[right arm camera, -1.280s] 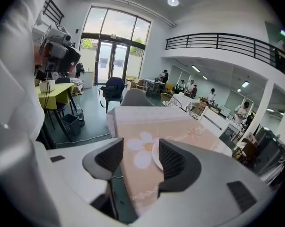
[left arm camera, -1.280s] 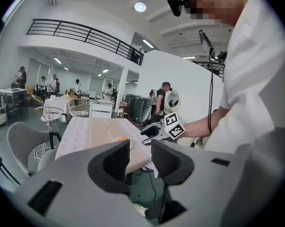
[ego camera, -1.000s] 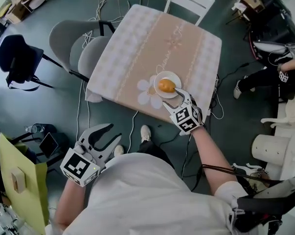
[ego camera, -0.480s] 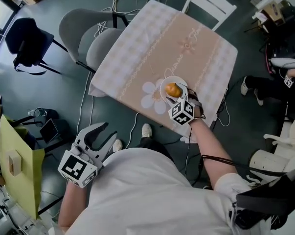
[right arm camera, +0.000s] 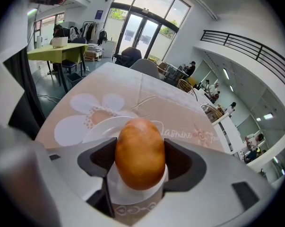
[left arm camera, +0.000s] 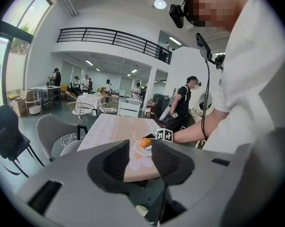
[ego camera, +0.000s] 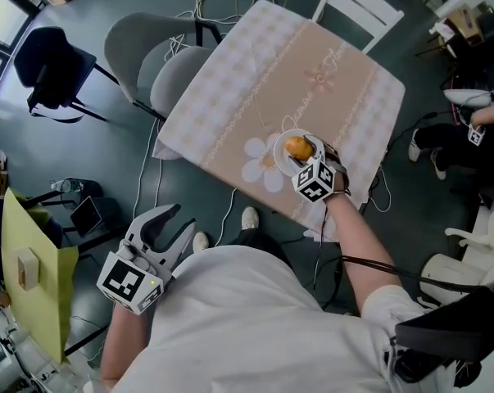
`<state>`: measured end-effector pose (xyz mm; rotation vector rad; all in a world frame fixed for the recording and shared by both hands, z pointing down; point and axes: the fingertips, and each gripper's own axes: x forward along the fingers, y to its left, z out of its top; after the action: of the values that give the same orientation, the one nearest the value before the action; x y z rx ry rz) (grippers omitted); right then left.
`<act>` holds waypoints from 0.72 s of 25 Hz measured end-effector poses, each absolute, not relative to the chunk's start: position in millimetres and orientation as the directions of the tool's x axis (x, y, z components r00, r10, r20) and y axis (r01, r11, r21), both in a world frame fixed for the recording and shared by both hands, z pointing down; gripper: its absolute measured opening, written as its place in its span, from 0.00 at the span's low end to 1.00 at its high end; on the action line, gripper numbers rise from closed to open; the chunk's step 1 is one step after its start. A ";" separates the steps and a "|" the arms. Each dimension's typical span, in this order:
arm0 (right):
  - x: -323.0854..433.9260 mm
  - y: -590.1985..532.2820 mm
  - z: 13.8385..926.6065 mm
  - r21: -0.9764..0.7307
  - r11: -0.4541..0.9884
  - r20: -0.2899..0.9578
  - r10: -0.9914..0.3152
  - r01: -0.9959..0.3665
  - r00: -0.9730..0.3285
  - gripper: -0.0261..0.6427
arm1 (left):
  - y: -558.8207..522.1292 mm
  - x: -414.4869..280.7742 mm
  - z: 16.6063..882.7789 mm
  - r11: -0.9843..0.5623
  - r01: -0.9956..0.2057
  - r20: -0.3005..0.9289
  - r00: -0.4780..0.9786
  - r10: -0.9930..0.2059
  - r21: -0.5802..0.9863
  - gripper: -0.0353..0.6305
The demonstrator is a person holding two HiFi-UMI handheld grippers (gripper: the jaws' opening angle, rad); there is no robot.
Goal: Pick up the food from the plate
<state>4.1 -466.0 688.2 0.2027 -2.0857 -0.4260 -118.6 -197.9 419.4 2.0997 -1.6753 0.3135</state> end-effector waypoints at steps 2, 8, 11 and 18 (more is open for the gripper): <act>4.3 -466.1 686.9 0.368 0.930 0.797 -0.306 0.017 -0.520 0.52 | -196.3 -121.1 418.2 -0.176 -0.966 0.431 0.242 -0.869 0.188 0.26; 5.7 -459.1 673.6 0.372 0.928 0.788 -0.330 -0.025 -0.520 0.52 | -187.1 -125.6 414.9 -0.201 -0.963 0.410 0.259 -0.875 0.179 0.26; 7.0 -450.6 663.5 0.371 0.927 0.782 -0.344 -0.055 -0.519 0.52 | -178.9 -129.3 410.5 -0.216 -0.961 0.391 0.267 -0.881 0.171 0.26; 14.2 -423.2 626.9 0.385 0.914 0.760 -0.394 -0.130 -0.516 0.52 | -158.5 -136.6 404.8 -0.271 -0.949 0.356 0.313 -0.880 0.163 0.26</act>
<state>14.2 -423.2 626.9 0.3744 -2.1075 -0.3462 -136.6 -158.5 404.8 2.2428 -1.6383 0.2775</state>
